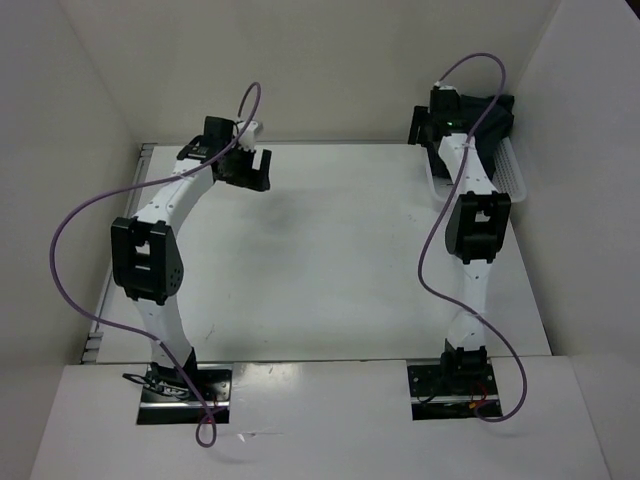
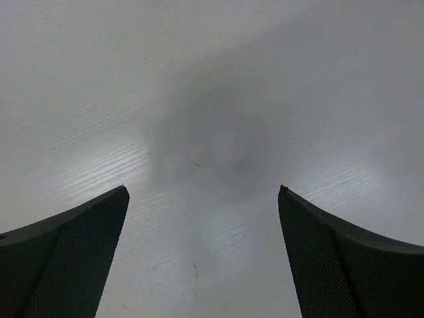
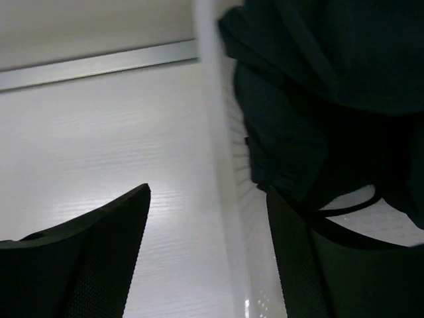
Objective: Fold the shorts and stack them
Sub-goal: Grab the shorts from the pile
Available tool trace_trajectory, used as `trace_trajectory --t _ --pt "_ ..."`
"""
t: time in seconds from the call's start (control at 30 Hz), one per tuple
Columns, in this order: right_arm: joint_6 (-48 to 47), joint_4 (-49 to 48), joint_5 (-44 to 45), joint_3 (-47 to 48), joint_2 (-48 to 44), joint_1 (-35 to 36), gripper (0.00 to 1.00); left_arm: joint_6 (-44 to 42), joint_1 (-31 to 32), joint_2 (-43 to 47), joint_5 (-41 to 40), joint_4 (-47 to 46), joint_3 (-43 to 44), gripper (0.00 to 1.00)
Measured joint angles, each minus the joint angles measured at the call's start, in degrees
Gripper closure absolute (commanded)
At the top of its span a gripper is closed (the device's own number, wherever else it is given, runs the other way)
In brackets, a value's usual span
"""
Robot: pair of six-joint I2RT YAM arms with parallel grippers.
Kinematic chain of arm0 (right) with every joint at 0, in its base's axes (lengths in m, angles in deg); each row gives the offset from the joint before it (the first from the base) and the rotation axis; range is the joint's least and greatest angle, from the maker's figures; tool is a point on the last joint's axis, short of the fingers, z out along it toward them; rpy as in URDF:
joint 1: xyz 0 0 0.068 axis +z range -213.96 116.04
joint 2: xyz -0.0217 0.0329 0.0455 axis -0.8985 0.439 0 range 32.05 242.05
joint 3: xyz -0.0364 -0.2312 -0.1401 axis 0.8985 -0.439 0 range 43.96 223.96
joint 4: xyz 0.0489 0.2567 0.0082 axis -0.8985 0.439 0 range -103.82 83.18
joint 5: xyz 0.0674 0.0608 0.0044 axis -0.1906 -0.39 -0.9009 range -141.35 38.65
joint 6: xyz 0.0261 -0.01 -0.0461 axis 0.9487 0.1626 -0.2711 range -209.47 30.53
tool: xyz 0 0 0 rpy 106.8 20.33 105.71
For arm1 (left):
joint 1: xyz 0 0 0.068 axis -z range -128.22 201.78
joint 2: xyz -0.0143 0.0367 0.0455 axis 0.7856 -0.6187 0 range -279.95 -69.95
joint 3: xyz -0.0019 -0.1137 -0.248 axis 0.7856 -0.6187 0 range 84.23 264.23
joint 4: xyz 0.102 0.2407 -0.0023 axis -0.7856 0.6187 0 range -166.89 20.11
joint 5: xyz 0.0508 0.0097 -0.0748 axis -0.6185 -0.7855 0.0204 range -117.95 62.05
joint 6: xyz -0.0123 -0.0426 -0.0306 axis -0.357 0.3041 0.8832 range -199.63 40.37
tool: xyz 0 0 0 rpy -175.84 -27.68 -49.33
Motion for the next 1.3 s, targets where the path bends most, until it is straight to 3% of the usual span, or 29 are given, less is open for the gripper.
trace_trajectory --t 0.13,0.3,0.53,0.67,0.87,1.2,1.3 --pt "6.4 1.0 1.3 5.6 4.0 -3.9 0.28 0.0 2.1 -0.1 -0.8 0.8 0.2 0.0" --pt "10.6 -0.2 2.2 9.3 4.2 -7.4 0.22 0.0 2.8 -1.9 -2.4 1.2 1.8 0.0" --pt "12.2 -0.7 -0.5 8.1 5.3 -8.8 0.11 0.0 3.6 -5.2 -3.3 1.3 3.3 0.0" --pt "12.1 -1.0 -5.0 5.5 5.7 -9.4 0.11 0.0 4.2 -5.7 -3.3 1.6 3.8 0.0" --pt "13.5 -0.9 -3.0 3.8 7.0 -9.6 0.11 0.0 4.6 -5.8 -3.3 1.6 4.9 0.0" --pt "15.0 -1.0 -3.4 3.8 10.2 -10.0 0.38 0.0 5.2 -6.5 -4.3 1.8 5.8 0.0" --pt "15.0 -1.0 -5.5 3.8 10.6 -10.0 0.6 0.0 5.7 -7.0 -4.7 1.8 6.6 0.0"
